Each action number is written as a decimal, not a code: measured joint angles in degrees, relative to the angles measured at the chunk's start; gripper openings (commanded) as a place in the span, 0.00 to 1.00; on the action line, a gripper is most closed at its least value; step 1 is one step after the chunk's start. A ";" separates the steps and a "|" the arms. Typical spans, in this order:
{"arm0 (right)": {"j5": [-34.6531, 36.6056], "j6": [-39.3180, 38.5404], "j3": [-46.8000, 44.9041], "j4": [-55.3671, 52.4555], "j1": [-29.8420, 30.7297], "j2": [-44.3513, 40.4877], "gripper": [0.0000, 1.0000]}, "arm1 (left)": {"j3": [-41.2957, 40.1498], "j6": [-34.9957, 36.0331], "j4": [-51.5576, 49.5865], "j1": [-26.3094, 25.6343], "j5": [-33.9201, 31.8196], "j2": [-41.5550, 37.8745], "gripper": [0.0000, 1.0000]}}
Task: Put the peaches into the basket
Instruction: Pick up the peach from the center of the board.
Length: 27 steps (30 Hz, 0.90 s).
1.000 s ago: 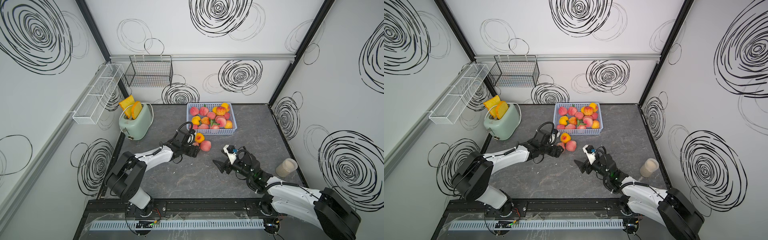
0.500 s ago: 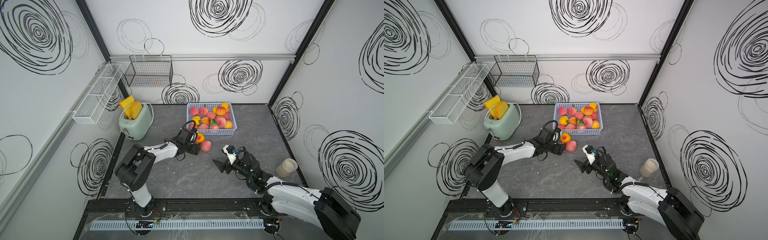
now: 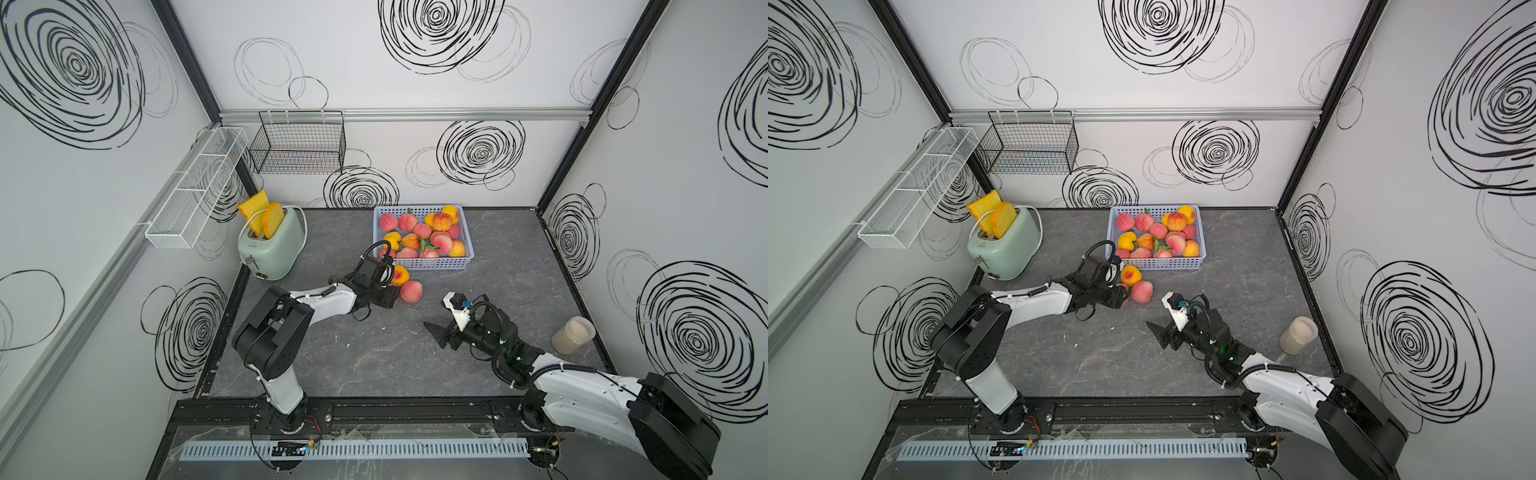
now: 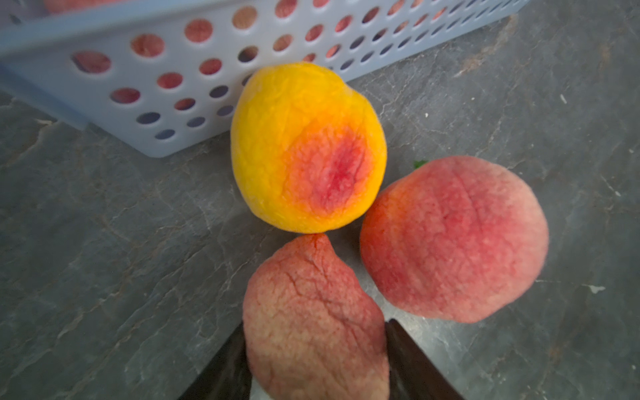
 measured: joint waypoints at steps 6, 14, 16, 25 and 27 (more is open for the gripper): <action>0.31 -0.42 0.15 0.09 0.35 0.37 0.86 | -0.66 -0.11 0.79 0.02 0.00 -0.22 0.52; 0.96 -0.61 0.57 0.39 0.74 0.48 0.86 | -3.19 -0.26 -0.48 0.26 -0.02 -6.75 0.52; 1.07 -0.63 0.57 0.39 0.90 0.50 0.86 | -3.45 -0.26 -1.44 0.26 -0.02 -9.22 0.52; 1.99 -0.81 0.57 0.42 1.51 0.39 0.86 | -0.81 -0.02 -5.88 0.37 1.29 -14.91 0.54; 2.43 -0.81 0.57 0.44 1.66 0.09 0.86 | 2.19 0.33 -6.69 0.72 2.01 -14.19 0.54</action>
